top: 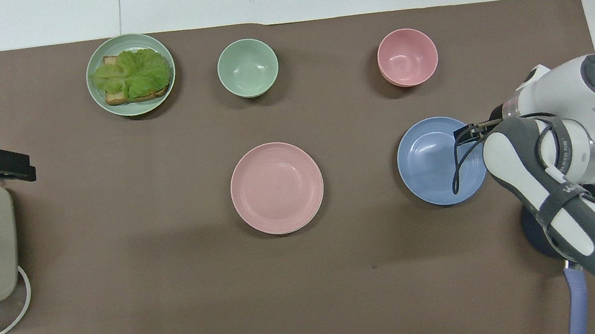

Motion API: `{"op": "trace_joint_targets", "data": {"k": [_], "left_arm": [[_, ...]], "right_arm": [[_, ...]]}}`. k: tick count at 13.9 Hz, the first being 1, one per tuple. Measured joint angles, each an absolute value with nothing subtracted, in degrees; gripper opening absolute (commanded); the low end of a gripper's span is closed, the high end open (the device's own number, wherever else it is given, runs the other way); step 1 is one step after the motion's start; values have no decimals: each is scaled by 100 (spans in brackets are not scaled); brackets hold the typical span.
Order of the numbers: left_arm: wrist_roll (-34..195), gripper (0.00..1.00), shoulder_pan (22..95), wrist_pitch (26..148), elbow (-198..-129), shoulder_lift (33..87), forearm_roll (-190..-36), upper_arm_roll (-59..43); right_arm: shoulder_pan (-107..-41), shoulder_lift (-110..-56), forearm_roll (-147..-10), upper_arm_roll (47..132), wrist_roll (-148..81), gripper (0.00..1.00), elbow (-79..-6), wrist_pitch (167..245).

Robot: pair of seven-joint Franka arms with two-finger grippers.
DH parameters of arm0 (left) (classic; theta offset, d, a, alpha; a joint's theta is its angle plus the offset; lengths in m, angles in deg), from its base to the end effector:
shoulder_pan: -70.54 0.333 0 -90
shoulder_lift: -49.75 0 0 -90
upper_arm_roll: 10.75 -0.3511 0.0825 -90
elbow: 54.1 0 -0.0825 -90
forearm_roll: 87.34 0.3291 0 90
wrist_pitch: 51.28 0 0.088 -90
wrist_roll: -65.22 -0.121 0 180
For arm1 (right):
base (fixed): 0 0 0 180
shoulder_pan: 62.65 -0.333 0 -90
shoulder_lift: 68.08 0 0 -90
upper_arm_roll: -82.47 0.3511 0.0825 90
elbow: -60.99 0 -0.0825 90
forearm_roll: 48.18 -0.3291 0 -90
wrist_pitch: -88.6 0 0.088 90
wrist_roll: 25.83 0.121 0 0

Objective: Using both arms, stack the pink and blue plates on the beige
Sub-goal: 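Grasp the light blue plate rim with the right gripper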

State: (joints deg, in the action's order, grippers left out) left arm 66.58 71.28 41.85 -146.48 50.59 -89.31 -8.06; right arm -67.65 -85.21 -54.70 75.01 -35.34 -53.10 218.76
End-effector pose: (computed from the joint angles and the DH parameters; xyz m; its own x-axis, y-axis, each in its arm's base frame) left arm 0.5082 -0.0211 0.6257 1.0000 -0.0084 -0.0024 -0.0083 -0.9994 0.0350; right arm 0.5698 -0.0158 0.3682 0.9985 0.0546 -0.0084 0.0541 -0.9973 -0.0496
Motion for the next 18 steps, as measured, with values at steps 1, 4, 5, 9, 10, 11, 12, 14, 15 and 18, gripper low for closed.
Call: {"op": "trace_joint_targets", "data": {"k": [1, 4, 5, 9, 10, 11, 12, 14, 15, 18], "left_arm": [[6658, 100, 7128, 4185, -14648, 5059, -8931, -806], [6658, 100, 7128, 4185, -14648, 5059, -8931, -806], [6658, 100, 7128, 4185, -14648, 5059, -8931, -806], [6658, 100, 7128, 4185, -14648, 5059, -8931, -806], [6658, 100, 7128, 4185, -14648, 5059, -8931, -806], [6658, 100, 7128, 4185, -14648, 5059, -8931, -806], [6658, 100, 7128, 4185, -14648, 5059, -8931, -806], [6658, 100, 7128, 4185, -14648, 5059, -8931, -806], [6658, 100, 7128, 4185, -14648, 5059, -8931, -806], [6658, 100, 7128, 4185, -14648, 5059, -8931, -806]], "right_arm": [[-6765, -8570, -5481, 7502, -3540, 96, -5310, 21917], [-6761, -8601, -5536, 7502, -3642, 50, -5310, 21931], [-6756, -8601, -5547, 7501, -3653, 38, -5310, 21931], [-6753, -8601, -5563, 7501, -3655, 0, -5310, 21931], [-6751, -8601, -5563, 7500, -3655, 0, -5310, 21931], [-6750, -8601, -5564, 7498, -3655, 0, -5310, 21931], [-6751, -8599, -5565, 7498, -3671, 0, -5309, 21930], [-6750, -8599, -5575, 7498, -3704, 0, -5282, 21938], [-6750, -8599, -5575, 7498, -3748, 0, -5277, 21938], [-6753, -8559, -5579, 7503, -3888, 0, -5097, 21892]]}}
